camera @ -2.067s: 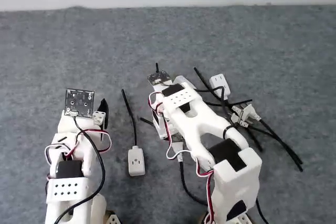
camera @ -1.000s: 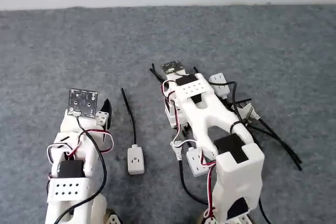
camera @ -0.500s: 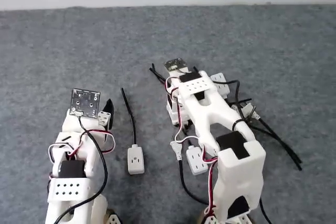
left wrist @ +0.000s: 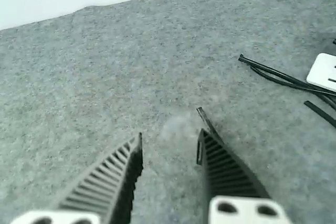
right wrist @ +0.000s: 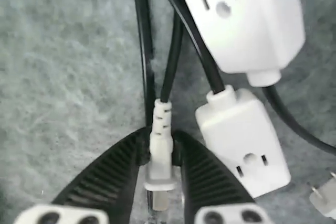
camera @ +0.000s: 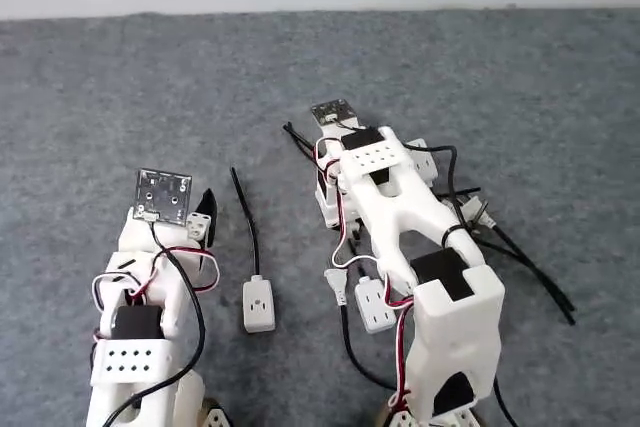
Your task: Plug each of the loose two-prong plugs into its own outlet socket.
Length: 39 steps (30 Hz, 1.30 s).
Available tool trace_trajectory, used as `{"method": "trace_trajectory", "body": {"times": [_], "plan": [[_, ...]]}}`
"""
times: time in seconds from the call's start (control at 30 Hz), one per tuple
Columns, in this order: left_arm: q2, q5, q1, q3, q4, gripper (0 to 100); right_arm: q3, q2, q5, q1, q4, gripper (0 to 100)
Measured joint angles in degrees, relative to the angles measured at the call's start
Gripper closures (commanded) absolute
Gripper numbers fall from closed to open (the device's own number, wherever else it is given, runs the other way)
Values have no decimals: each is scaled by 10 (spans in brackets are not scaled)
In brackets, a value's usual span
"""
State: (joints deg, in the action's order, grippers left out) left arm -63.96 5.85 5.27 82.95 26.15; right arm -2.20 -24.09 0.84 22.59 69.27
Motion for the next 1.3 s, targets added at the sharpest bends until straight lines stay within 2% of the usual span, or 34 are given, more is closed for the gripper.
{"method": "trace_trajectory", "body": {"times": [0.53,0.87,1.17,1.3], "plan": [[0,0,-3,7,0,829,2,0,-1,-31,1,991],[0,0,-18,12,-15,829,53,63,-64,-128,84,991],[0,0,-42,12,-16,829,80,155,-76,-127,106,991],[0,0,-74,12,-16,829,85,166,-76,-82,104,991]]}}
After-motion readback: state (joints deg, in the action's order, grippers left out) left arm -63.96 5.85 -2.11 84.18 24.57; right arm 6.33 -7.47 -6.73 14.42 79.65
